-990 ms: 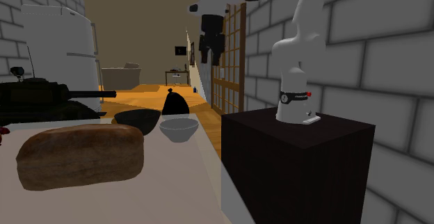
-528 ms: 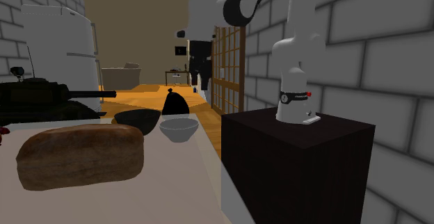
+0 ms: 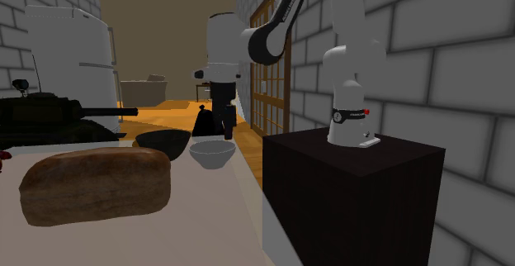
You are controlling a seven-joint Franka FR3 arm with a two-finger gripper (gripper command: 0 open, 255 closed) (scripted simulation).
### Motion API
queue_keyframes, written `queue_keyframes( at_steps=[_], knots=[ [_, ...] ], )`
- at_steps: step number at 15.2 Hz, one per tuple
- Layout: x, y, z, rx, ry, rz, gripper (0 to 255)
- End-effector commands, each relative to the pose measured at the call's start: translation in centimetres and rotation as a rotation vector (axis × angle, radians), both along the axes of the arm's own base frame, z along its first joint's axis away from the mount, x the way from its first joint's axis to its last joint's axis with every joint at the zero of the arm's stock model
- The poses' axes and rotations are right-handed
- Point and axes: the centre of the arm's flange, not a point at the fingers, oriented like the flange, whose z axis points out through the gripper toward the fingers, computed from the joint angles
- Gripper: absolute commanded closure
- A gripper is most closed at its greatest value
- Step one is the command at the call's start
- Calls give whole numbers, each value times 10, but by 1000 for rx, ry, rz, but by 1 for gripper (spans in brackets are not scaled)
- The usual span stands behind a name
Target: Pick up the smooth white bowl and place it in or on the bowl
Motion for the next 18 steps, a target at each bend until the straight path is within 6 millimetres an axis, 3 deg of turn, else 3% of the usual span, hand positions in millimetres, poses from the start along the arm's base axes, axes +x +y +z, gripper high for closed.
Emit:
queue_keyframes(
  at_steps=[1, 8, 15, 16, 18],
  knots=[
    [7, -3, -14, 0, 1, -2, 0],
    [6, -6, -48, 0, 1, -2, 0],
    [6, -6, -48, 0, 1, -2, 0],
    [6, -6, -48, 0, 1, -2, 255],
    [7, -6, -48, 0, 1, -2, 255]
  ],
)
